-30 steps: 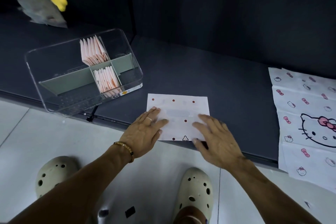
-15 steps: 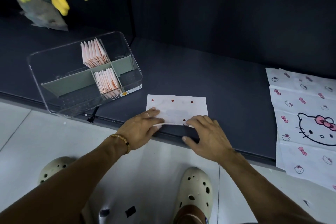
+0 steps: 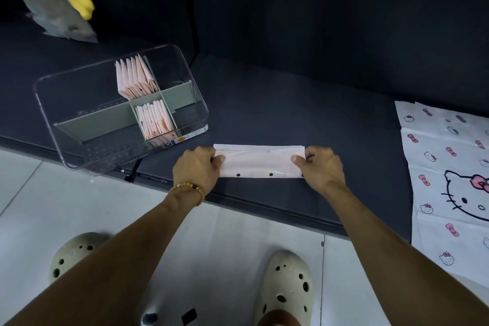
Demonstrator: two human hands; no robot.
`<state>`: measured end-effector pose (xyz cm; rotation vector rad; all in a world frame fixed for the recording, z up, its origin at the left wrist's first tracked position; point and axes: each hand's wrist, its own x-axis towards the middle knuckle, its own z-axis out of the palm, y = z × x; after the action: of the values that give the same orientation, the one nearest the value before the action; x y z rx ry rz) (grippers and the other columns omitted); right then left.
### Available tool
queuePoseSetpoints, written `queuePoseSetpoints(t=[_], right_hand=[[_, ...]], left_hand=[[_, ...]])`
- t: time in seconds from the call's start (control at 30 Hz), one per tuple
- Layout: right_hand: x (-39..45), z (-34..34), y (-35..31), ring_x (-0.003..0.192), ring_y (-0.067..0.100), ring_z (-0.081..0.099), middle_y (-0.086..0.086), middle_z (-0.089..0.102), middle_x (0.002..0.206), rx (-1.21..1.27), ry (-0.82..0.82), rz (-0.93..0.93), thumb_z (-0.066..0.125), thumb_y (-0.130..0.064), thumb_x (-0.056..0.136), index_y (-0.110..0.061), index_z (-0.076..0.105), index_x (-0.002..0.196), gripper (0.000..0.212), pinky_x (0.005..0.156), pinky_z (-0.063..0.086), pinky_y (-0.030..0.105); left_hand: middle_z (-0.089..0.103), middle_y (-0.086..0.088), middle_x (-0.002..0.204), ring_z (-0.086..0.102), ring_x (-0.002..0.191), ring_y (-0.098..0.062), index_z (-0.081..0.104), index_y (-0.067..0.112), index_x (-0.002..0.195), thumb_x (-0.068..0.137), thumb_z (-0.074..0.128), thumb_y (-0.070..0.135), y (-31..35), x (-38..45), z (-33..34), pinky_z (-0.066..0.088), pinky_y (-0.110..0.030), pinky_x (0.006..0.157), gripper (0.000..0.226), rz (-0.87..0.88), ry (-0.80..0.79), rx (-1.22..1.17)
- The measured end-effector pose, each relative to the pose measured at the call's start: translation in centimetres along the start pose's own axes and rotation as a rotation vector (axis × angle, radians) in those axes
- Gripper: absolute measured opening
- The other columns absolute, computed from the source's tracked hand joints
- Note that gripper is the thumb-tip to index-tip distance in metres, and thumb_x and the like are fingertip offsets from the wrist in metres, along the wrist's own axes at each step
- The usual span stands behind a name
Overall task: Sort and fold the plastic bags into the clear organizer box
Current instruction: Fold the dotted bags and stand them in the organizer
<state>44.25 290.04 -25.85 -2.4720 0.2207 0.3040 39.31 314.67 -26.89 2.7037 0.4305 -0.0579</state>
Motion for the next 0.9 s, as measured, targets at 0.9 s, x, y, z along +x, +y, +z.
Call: queuePoseSetpoints(t=[0.9], right_hand=[[-0.6, 1.7, -1.2, 0.092, 0.033, 0.056, 0.01, 0.063, 0.096, -0.331, 0.321, -0.097, 0.072, -0.034, 0.082, -0.013, 0.059, 0.096, 0.029, 0.072, 0.045, 0.039]], left_hand=[[0.005, 0.005, 0.159, -0.001, 0.146, -0.009, 0.011, 0.018, 0.151, 0.102, 0.028, 0.035, -2.4, 1.2, 1.9, -0.012, -0.015, 0.112, 0.054, 0.62, -0.198, 0.185]])
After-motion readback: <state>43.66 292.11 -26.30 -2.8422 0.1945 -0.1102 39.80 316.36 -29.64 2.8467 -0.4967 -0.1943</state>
